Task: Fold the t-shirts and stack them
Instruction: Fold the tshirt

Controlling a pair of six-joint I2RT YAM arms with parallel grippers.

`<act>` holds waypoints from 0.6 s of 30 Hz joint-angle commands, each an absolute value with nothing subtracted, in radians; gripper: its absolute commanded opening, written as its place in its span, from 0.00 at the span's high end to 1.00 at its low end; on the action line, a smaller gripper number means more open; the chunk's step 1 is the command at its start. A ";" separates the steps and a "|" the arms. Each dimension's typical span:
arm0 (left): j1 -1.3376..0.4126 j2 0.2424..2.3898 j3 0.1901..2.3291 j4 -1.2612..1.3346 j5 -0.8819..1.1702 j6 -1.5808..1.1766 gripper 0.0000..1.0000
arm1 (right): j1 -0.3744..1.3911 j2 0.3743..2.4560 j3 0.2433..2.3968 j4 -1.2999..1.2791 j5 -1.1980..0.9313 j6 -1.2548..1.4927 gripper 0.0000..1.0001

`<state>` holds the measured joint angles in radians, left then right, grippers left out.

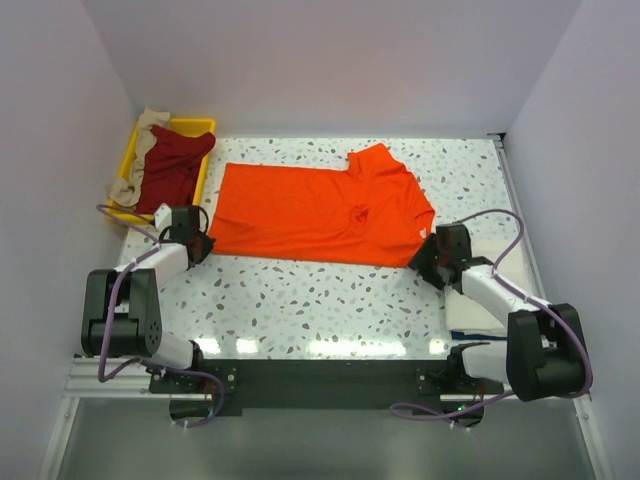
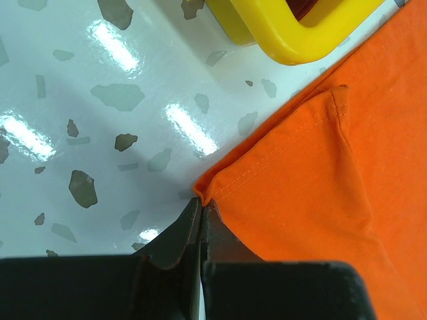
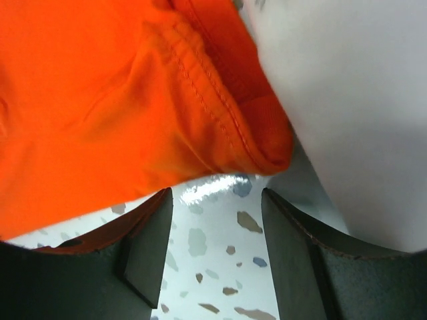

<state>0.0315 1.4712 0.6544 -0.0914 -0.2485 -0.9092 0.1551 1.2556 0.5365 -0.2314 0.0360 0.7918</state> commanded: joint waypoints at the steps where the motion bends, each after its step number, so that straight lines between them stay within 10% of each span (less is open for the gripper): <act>1: 0.034 1.445 0.655 -0.068 -0.265 -0.916 1.00 | 0.150 1.275 0.535 -0.106 0.138 0.856 0.41; 6: 0.037 1.434 0.647 -0.074 -0.265 -0.914 1.00 | 0.150 1.298 0.548 -0.072 0.201 0.877 0.44; 18: 0.049 1.384 0.646 -0.109 -0.268 -0.905 1.00 | 0.152 1.307 0.656 -0.189 0.281 0.769 0.93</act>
<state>0.0387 1.4349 0.6479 -0.0967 -0.2398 -0.9085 0.1547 1.3228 0.5991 -0.1619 0.2134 0.8154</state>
